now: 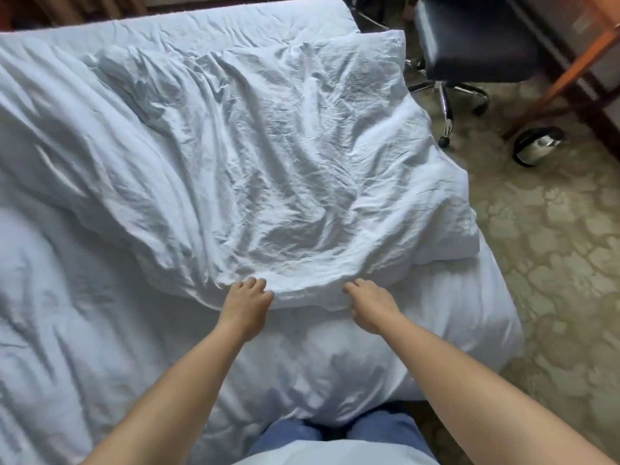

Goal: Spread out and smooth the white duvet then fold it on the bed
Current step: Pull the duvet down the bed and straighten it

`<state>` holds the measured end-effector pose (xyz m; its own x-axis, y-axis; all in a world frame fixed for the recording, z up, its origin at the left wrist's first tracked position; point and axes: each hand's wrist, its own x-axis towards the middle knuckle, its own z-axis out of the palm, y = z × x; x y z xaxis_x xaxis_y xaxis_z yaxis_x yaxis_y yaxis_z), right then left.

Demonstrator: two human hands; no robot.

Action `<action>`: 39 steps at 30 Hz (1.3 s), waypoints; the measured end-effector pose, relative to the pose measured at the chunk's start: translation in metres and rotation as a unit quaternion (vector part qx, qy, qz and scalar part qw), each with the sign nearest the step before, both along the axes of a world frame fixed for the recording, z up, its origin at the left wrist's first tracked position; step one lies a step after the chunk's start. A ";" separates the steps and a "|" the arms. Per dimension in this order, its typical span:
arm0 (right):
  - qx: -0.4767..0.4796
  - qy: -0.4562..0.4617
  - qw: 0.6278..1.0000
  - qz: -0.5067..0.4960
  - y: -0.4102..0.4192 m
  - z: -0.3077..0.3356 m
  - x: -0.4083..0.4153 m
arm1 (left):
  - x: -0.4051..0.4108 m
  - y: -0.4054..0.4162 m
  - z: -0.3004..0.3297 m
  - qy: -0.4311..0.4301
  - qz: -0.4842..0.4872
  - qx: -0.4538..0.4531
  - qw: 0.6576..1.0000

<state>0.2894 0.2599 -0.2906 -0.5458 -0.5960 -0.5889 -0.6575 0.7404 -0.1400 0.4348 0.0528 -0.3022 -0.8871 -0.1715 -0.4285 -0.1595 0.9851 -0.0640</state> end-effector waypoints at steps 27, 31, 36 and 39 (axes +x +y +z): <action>0.092 0.132 0.980 0.114 0.093 -0.074 -0.244 | -0.226 0.152 -0.061 -0.127 0.149 0.042 0.980; 0.027 0.192 0.971 0.142 0.092 -0.077 -0.264 | -0.251 0.143 -0.060 -0.133 0.169 0.056 0.975; -0.095 0.225 0.964 0.110 0.050 -0.022 -0.323 | -0.296 0.109 -0.014 -0.049 0.183 0.081 0.979; -0.179 0.325 0.924 0.089 0.024 0.055 -0.368 | -0.341 0.089 0.033 0.017 0.199 0.071 0.977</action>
